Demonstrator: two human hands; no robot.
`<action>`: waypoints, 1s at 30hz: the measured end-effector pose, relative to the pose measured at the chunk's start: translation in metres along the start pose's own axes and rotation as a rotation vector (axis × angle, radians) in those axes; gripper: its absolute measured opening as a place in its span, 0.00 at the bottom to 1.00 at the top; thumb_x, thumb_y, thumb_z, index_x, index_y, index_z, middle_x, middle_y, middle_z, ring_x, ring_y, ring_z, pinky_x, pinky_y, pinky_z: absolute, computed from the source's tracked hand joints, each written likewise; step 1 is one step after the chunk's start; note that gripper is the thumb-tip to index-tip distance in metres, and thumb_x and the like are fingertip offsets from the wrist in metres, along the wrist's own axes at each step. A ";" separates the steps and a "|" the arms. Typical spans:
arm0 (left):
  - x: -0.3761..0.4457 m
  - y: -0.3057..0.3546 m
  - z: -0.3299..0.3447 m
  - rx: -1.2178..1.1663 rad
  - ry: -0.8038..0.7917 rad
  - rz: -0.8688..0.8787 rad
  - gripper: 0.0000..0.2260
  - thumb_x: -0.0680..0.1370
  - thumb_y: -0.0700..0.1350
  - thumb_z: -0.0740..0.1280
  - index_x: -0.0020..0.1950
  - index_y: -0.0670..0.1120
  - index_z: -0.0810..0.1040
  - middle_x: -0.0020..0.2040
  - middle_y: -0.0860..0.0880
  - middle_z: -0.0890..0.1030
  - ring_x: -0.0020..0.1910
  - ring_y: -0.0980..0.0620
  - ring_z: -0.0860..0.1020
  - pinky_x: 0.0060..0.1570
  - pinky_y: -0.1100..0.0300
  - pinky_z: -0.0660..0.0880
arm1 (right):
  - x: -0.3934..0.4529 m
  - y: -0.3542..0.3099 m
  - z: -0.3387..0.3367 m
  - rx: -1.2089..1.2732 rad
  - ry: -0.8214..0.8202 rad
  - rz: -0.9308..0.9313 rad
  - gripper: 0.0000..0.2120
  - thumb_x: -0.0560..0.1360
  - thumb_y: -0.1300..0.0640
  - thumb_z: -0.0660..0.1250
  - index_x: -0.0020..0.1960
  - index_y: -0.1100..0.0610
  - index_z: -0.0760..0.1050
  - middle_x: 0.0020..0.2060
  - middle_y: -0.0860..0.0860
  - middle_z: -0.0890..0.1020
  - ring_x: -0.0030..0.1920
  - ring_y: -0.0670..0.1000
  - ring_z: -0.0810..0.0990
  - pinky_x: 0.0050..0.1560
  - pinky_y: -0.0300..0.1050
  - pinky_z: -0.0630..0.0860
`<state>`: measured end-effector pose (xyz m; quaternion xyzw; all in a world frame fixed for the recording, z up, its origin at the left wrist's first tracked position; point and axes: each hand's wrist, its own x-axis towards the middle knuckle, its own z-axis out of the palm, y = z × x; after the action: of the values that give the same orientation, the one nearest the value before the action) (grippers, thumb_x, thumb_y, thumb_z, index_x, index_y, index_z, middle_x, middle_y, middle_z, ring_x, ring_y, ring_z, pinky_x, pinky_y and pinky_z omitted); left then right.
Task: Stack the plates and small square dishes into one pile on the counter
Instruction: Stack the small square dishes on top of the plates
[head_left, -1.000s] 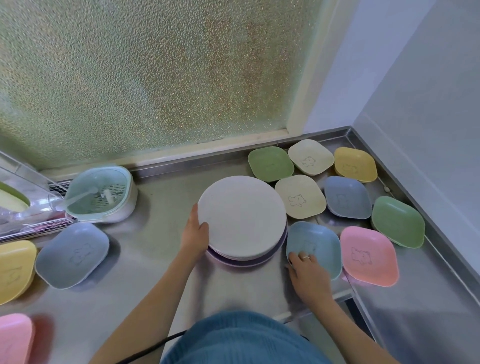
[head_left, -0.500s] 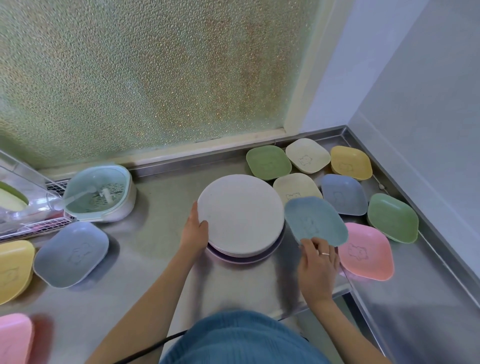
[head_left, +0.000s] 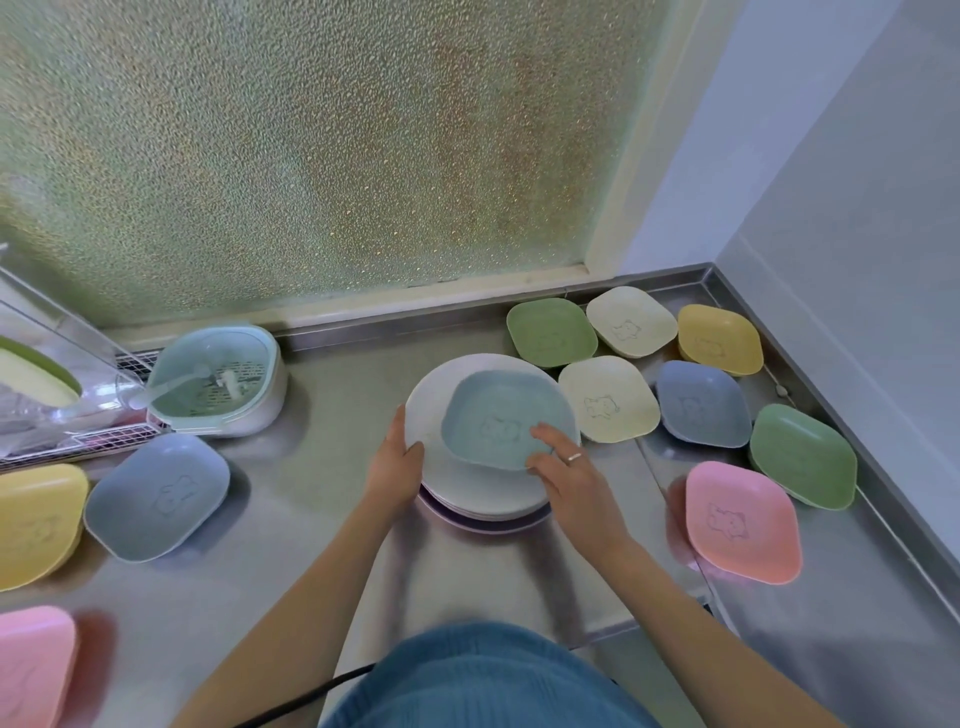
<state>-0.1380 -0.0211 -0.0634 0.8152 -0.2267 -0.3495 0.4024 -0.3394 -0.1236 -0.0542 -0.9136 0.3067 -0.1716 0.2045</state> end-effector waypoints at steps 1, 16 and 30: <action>-0.001 -0.001 -0.001 -0.027 0.003 -0.003 0.25 0.80 0.40 0.54 0.77 0.51 0.54 0.72 0.46 0.68 0.69 0.43 0.68 0.68 0.52 0.64 | 0.003 0.002 0.000 0.013 -0.085 0.019 0.04 0.74 0.63 0.62 0.45 0.59 0.76 0.68 0.56 0.72 0.65 0.59 0.73 0.58 0.53 0.76; 0.002 0.006 0.015 0.010 0.093 0.040 0.26 0.80 0.55 0.56 0.77 0.55 0.52 0.77 0.49 0.58 0.75 0.46 0.61 0.73 0.50 0.58 | 0.013 0.024 -0.004 0.203 -0.050 0.073 0.15 0.71 0.74 0.56 0.48 0.61 0.76 0.69 0.52 0.71 0.72 0.47 0.61 0.69 0.49 0.65; 0.003 -0.002 0.016 0.121 0.072 0.029 0.24 0.80 0.53 0.57 0.75 0.58 0.58 0.78 0.51 0.54 0.76 0.47 0.58 0.75 0.48 0.56 | 0.013 0.100 -0.002 -0.287 -0.175 0.548 0.14 0.74 0.58 0.63 0.60 0.54 0.73 0.54 0.57 0.74 0.55 0.60 0.74 0.51 0.53 0.72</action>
<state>-0.1481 -0.0300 -0.0736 0.8466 -0.2447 -0.2998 0.3653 -0.3795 -0.2048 -0.0977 -0.8278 0.5436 0.0140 0.1376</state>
